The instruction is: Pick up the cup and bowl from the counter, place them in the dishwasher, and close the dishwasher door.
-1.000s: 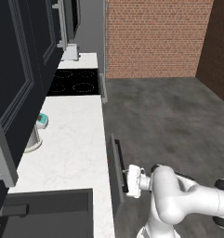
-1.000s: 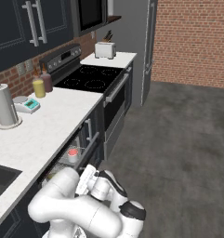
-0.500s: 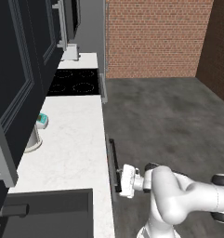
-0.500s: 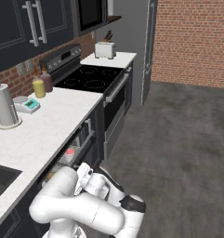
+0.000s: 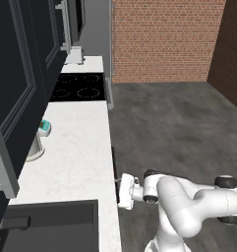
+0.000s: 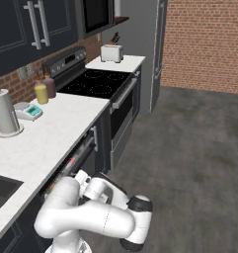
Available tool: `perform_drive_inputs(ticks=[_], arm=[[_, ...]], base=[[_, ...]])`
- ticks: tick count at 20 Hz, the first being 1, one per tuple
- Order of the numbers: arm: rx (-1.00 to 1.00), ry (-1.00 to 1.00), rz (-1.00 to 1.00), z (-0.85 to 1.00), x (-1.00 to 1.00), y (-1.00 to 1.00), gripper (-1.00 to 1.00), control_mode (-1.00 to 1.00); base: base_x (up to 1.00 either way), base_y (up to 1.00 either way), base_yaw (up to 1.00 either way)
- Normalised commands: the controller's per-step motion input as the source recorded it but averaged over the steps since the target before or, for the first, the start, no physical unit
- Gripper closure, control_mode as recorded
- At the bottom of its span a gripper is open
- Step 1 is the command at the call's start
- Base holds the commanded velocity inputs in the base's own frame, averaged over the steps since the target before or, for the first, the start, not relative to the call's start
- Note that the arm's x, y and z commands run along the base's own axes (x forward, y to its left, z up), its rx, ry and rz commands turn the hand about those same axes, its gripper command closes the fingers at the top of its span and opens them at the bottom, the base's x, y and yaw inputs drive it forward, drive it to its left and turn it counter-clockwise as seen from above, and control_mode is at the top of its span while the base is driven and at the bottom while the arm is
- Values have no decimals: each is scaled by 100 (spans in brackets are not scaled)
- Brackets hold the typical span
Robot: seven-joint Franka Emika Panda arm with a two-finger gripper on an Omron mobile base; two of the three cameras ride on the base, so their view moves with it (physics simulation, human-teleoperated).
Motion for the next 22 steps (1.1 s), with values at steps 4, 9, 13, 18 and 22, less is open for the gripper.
perform_drive_inputs(ticks=[4,9,13,18,22], arm=[[41,-3,2,-100,12,80,-100,-100],[33,-4,0,-100,17,99,-100,-100],[32,-3,0,-100,22,99,-100,-100],[31,0,0,-100,18,100,-100,-100],[35,0,0,-100,21,100,-100,-100]], base=[[0,0,0],[0,0,0],[0,0,0],[0,0,0],[0,0,0]])
